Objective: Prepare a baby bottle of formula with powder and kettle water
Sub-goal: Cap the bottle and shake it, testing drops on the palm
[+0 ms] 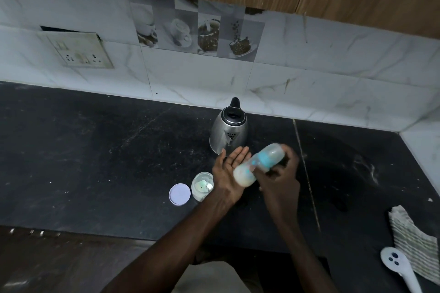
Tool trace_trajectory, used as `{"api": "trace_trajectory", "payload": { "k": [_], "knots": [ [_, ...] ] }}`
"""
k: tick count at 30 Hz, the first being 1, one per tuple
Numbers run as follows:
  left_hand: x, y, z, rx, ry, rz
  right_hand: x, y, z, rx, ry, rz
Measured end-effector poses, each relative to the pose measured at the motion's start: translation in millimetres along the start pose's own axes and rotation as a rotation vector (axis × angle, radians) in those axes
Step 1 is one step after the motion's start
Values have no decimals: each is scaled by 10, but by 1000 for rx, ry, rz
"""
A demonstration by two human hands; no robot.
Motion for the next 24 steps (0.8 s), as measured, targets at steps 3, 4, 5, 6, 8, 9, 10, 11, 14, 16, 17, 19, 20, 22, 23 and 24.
{"api": "trace_trajectory", "payload": {
  "k": [3,4,5,6,8,9,10,11,14,16,17,19,20,22,23,24],
  "knots": [
    [-29,10,-62,29,-43,3,-397,-183,257,-42,-280,-321],
    [-38,13,-63,29,-49,3,-452,-205,281,-57,-336,-384],
    [-36,3,-66,31,-48,2,-429,-200,263,-60,-335,-393],
    [-10,9,-61,31,-38,-1,-321,-196,244,-45,-252,-321],
    [34,-9,-16,11,7,10,27,-156,99,6,16,-12],
    [47,-18,11,2,13,14,73,-155,28,5,85,68],
    [51,-22,27,-2,7,12,18,-192,46,-6,82,50],
    [56,-22,35,1,-13,8,-122,-271,104,-19,30,-42],
    [22,7,54,7,-45,26,-526,-433,191,-11,-249,-360],
    [19,3,40,1,-29,24,-383,-392,154,13,-159,-262],
    [34,-9,29,-2,-7,23,-185,-349,84,38,-46,-98],
    [82,-31,47,-11,26,53,-24,-276,-51,64,47,67],
    [104,-39,47,-8,12,61,-86,-317,-59,66,4,20],
    [124,-26,37,2,-30,55,-370,-414,-30,70,-190,-229],
    [115,-20,42,2,-35,60,-436,-418,-38,67,-220,-295],
    [106,-19,53,0,-19,64,-410,-396,-37,78,-194,-286]
  ]
}}
Point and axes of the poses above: each hand's wrist, its own y-axis away from the middle knuckle, its own x-axis out of the palm, z = x × y, the point moved 8 cm from there along -y, towards the middle knuckle, and after that the axes turned 3 degrees about -z, right-handed, at the moved point
